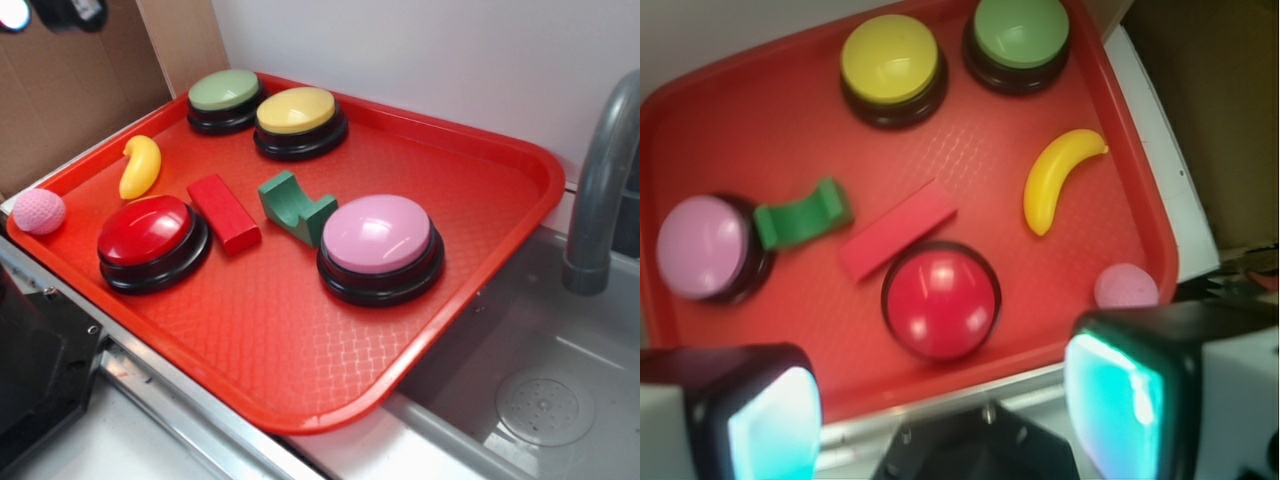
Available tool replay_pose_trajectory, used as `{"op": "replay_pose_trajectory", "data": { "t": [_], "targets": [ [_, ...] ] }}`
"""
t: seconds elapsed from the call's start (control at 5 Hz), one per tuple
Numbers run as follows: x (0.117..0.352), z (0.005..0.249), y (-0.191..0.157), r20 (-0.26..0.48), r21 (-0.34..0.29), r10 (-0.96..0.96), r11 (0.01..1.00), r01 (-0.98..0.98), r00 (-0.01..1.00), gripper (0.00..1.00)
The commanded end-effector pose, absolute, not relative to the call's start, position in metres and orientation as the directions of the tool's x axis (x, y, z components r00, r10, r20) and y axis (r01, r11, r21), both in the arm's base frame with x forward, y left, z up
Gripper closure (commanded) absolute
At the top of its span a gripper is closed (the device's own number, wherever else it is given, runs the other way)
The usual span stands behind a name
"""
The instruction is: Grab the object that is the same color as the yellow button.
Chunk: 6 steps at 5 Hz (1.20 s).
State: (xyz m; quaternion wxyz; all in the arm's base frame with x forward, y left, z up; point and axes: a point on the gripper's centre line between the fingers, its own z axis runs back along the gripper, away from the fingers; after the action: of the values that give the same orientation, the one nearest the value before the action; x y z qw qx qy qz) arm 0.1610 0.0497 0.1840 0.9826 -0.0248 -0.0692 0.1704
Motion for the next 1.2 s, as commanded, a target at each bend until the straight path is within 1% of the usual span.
{"op": "replay_pose_trajectory", "data": {
  "t": [0.0,0.2,0.4,0.6,0.8,1.0],
  "targets": [
    [0.184,0.125,0.102,0.189,-0.05,0.503,0.862,-0.504,0.843,0.0],
    [0.193,0.094,0.121,0.23,-0.045,0.56,0.823,-0.566,0.796,0.0],
    [0.201,0.069,0.128,0.237,-0.101,0.596,0.8,-0.591,0.767,0.0],
    [0.205,0.053,0.134,0.25,-0.09,0.628,0.773,-0.628,0.737,0.0],
    [0.206,0.034,0.136,0.209,-0.126,0.671,0.739,-0.661,0.711,0.0],
    [0.207,0.028,0.135,0.212,-0.117,0.677,0.733,-0.67,0.705,0.34]
  ]
}}
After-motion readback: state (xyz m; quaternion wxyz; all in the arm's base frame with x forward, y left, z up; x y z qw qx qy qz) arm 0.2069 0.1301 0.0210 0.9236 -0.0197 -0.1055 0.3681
